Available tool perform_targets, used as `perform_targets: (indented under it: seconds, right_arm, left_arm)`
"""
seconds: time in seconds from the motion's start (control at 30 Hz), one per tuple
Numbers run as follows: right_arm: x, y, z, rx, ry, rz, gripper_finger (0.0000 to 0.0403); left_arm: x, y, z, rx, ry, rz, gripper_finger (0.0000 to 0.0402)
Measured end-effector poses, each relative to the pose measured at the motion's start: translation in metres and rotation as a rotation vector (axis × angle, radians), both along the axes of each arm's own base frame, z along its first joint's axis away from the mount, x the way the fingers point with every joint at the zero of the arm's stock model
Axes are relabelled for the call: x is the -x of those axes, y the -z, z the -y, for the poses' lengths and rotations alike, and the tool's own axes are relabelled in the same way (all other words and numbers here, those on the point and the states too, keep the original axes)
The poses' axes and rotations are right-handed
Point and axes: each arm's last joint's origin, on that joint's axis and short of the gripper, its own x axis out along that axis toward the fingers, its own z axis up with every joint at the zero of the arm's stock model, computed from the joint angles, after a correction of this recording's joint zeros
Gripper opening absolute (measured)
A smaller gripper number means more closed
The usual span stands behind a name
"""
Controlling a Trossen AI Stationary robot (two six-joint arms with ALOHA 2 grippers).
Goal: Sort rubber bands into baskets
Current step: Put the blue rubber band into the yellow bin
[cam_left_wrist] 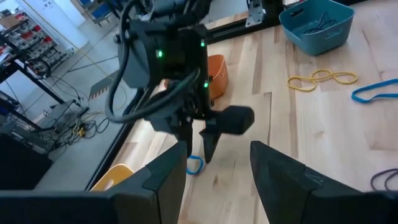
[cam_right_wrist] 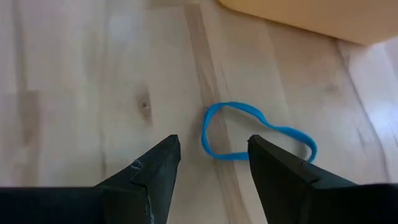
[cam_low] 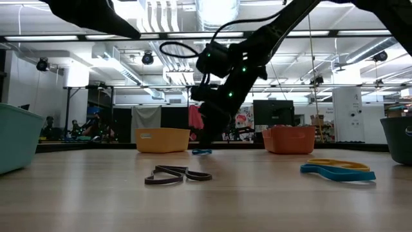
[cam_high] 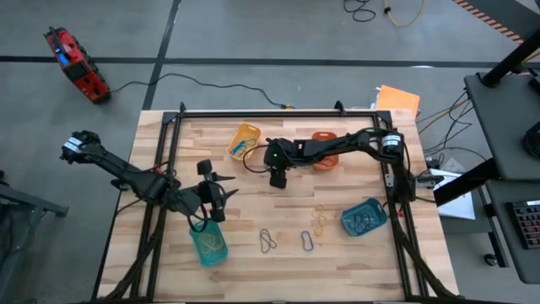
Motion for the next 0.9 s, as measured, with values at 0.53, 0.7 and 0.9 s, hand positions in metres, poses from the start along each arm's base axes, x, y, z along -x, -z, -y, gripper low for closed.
perform_targets:
  seconds: [0.53,0.7,0.9]
  right_arm:
    - [-0.009,0.018,0.001,0.009,-0.034,-0.034,0.0061]
    - [-0.008,0.016,0.002,0.029,-0.055,-0.036,0.0014]
    - [-0.004,-0.004,-0.001,0.007,-0.085,-0.004,0.0009]
  left_arm:
    - [0.0,-0.001,0.0,0.004,0.0,0.009,0.0162]
    - [0.0,0.0,0.0,-0.021,0.009,-0.005,0.0162]
    - [0.0,0.0,0.0,0.003,0.013,0.001,0.0162]
